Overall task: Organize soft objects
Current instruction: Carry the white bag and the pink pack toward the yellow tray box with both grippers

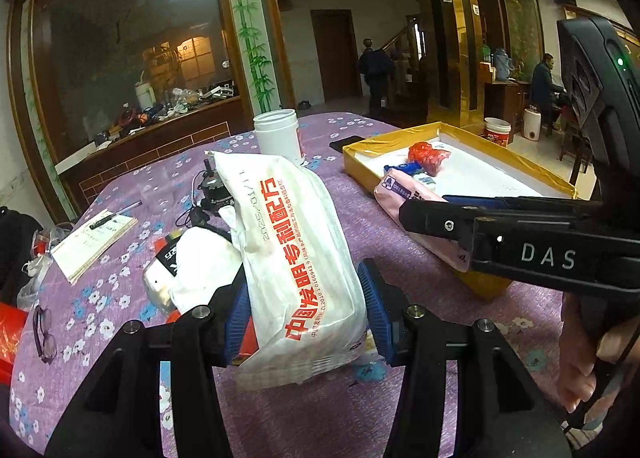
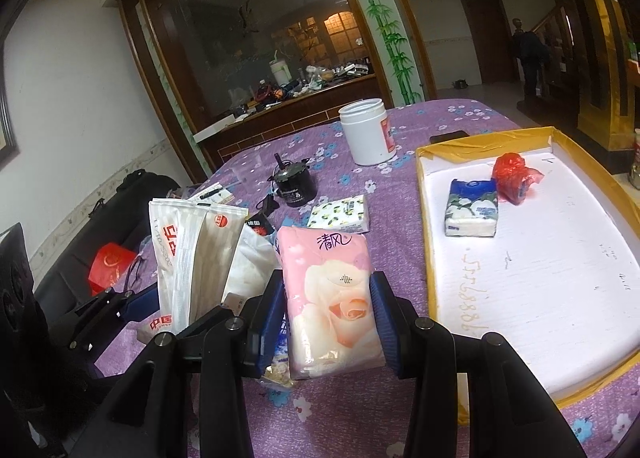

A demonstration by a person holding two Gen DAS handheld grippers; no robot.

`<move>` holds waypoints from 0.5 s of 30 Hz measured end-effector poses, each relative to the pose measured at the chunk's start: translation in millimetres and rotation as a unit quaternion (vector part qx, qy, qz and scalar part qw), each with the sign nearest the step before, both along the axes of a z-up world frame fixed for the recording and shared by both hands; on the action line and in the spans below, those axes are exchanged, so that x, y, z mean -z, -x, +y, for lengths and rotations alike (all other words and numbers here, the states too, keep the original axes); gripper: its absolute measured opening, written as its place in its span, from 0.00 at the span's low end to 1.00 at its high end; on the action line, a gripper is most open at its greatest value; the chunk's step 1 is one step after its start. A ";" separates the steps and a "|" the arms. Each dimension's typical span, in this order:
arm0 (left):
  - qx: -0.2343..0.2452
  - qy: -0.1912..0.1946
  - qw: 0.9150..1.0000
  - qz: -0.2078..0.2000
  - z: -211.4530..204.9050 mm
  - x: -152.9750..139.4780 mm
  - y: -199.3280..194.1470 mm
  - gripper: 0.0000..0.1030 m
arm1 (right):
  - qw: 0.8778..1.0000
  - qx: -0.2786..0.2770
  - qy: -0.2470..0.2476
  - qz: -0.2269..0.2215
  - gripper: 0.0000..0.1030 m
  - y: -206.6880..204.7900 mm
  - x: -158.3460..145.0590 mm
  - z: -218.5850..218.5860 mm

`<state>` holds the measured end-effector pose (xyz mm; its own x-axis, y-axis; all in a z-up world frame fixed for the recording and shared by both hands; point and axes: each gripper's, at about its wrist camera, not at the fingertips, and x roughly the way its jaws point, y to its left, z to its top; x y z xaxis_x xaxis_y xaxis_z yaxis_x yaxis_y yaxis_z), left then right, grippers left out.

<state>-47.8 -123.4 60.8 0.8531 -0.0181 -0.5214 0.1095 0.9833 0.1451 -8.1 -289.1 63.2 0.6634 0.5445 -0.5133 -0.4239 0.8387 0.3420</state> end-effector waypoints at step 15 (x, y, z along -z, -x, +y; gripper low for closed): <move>0.013 -0.009 1.000 0.001 -12.9 -1.0 -6.1 0.48 | 1.000 0.017 -0.014 0.003 0.42 -2.5 -2.0 -18.2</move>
